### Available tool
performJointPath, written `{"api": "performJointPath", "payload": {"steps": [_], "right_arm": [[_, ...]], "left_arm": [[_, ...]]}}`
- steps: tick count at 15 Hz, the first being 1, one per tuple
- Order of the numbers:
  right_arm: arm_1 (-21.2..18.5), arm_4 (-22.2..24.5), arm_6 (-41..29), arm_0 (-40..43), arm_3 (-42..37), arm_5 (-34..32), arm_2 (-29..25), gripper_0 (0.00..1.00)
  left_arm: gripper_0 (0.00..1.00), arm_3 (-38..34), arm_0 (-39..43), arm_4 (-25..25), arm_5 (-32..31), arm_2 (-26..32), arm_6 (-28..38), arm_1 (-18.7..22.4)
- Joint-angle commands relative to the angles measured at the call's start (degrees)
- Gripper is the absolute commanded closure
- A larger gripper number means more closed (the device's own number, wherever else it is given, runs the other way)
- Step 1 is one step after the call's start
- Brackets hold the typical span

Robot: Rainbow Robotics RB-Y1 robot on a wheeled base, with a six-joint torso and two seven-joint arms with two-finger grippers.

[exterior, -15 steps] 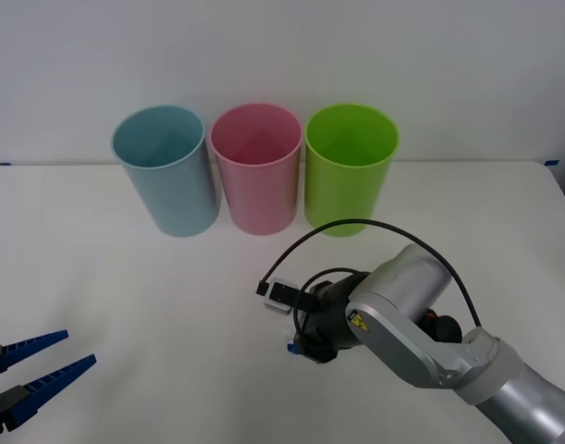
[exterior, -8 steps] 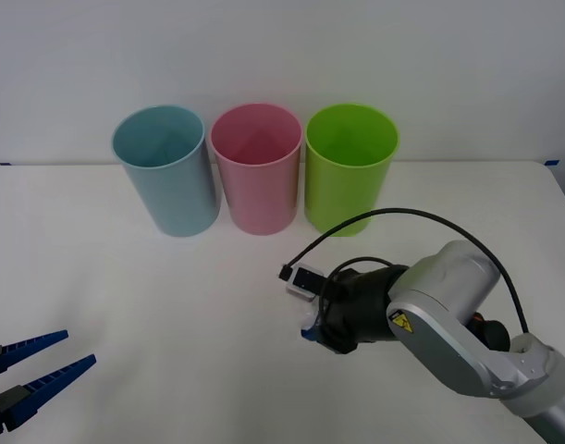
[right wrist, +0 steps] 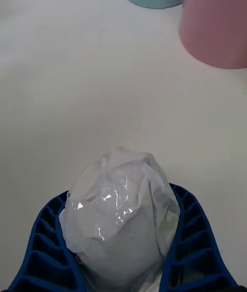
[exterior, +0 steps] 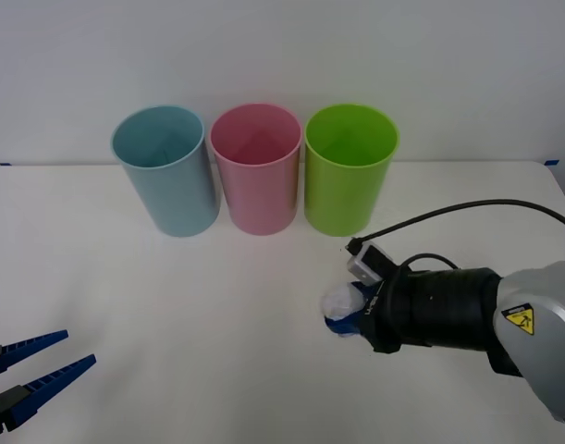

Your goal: Put cans in the blue bin and PET bottles in the pink bin and trash in the green bin.

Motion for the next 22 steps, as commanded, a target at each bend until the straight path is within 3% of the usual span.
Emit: {"api": "performJointPath", "payload": {"steps": [1,6,11,15,22], "right_arm": [[0.4,-7.0,1.6,1.1,-0.3,0.2,-6.7,1.00],[0.6,-20.0,4.0,0.9,-2.0,0.1,-15.3,1.00],[2.9,-27.4,4.0,-2.4,-2.9,0.1,-22.1,1.00],[2.9,-27.6,-0.2,-8.0,-1.1,0.1,-26.4,1.00],[0.8,-22.4,-5.3,-23.3,9.9,0.1,-25.7,1.00]], "left_arm": [[0.00,0.0,0.0,0.0,0.0,0.0,0.0,0.0],[0.00,0.0,0.0,0.0,0.0,0.0,0.0,0.0],[0.00,0.0,0.0,0.0,0.0,0.0,0.0,0.0],[0.00,0.0,0.0,0.0,0.0,0.0,0.0,0.0],[0.00,0.0,0.0,0.0,0.0,0.0,0.0,0.0]]}}
